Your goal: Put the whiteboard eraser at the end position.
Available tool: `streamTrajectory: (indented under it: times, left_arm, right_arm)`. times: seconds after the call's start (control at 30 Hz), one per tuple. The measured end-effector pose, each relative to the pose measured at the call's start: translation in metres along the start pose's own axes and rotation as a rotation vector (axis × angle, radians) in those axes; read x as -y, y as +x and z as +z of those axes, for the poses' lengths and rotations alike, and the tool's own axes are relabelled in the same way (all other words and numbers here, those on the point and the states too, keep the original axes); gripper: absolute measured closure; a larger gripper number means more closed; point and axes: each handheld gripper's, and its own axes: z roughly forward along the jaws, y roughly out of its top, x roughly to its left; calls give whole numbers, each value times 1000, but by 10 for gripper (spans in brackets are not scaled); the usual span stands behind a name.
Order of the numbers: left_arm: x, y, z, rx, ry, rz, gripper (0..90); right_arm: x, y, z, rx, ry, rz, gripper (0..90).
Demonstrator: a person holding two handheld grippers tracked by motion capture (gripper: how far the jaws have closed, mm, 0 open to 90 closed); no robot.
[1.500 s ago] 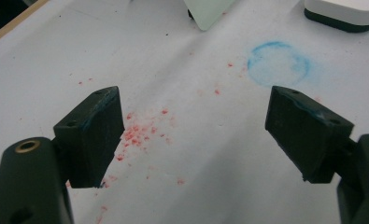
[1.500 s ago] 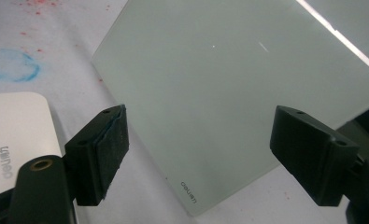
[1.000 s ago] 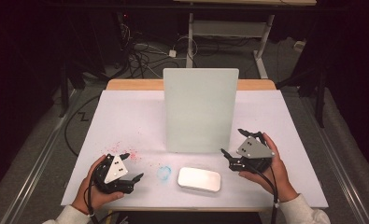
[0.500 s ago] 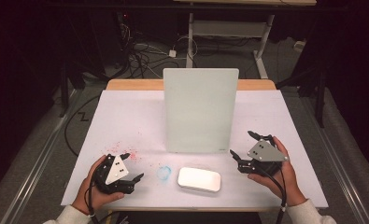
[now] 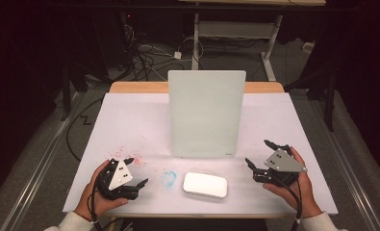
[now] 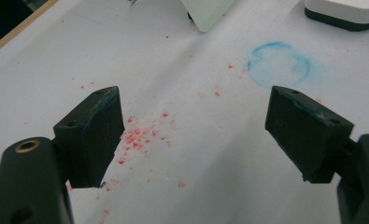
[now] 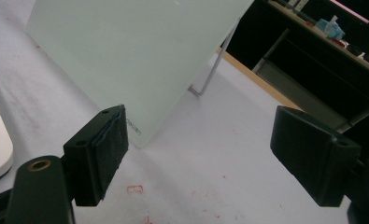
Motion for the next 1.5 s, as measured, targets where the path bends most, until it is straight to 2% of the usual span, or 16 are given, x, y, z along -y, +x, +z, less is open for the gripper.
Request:
streamTrajectory:
  times: [0.37,0.53,0.6,0.83,1.07,1.5]
  left_arm:
    - [0,2,2,-1,0,-7,187]
    - [-1,1,2,-3,-3,-10,187]
    - [-1,0,2,-6,0,-5,187]
    - [-1,-1,0,-17,-3,4,187]
    - [-2,-4,-1,-19,-3,17,187]
    - [-2,-3,1,-19,3,17,187]
  right_arm:
    - [28,-3,-4,-2,20,54,202]
    - [46,-1,-3,-2,26,104,197]
    - [50,0,-2,-19,34,126,197]
    - [46,1,-4,-6,-1,118,197]
    - [42,5,-8,8,-1,95,197]
    - [41,2,-10,19,-10,96,197]
